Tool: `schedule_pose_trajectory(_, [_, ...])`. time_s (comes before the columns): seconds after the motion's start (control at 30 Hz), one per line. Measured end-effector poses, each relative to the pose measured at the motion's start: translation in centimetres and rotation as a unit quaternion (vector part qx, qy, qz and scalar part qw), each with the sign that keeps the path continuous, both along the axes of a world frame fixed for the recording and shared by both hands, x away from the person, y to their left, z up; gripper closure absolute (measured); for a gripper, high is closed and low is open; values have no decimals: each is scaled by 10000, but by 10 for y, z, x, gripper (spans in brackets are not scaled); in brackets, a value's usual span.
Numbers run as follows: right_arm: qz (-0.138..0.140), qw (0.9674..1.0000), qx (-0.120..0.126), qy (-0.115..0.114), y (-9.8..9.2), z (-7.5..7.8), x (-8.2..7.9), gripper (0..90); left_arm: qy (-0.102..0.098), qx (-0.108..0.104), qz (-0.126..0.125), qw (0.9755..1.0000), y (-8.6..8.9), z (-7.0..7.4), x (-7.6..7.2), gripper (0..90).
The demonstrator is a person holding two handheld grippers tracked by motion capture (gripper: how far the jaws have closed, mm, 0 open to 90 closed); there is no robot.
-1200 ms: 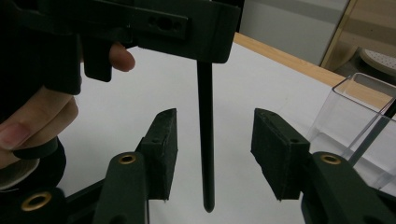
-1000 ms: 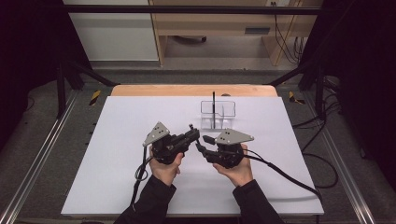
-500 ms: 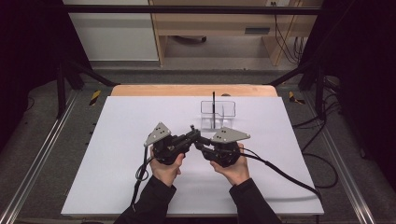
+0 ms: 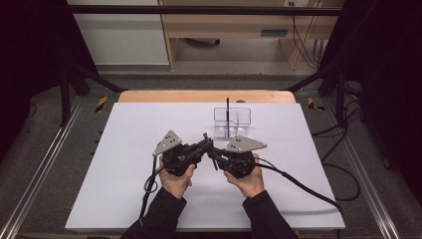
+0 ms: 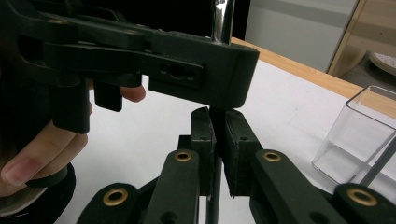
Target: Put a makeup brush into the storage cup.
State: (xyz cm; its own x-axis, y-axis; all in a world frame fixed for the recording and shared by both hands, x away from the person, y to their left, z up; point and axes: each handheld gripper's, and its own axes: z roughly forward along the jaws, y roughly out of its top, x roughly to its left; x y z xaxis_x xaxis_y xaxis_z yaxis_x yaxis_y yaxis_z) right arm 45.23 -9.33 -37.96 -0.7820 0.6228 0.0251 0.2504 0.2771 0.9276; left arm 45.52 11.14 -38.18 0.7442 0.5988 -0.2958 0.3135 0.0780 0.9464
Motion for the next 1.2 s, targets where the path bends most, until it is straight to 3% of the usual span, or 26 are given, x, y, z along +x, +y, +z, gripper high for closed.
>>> schedule_pose_trajectory(0.23, [-49, 10000, -35, 12, 0, -1, 1, 839, -80, 7, 13, 10000, 8, 5, 0, 686])
schedule_pose_trajectory(0.63, [-180, 9998, -52, -23, -2, 1, 3, 840, -142, 385, 72, 9991, 25, 10, 0, 459])
schedule_pose_trajectory(0.9, [-261, 9996, -71, -54, -5, 3, 4, 840, -211, 548, 198, 9981, 37, 13, -1, 359])
schedule_pose_trajectory(1.03, [-278, 9996, -60, -58, -6, 5, 5, 840, -247, 730, 225, 9968, 45, 13, -2, 308])
schedule_pose_trajectory(1.2, [-323, 9995, -40, -62, -7, 7, 5, 840, -203, 833, 207, 9961, 55, 10, -3, 273])
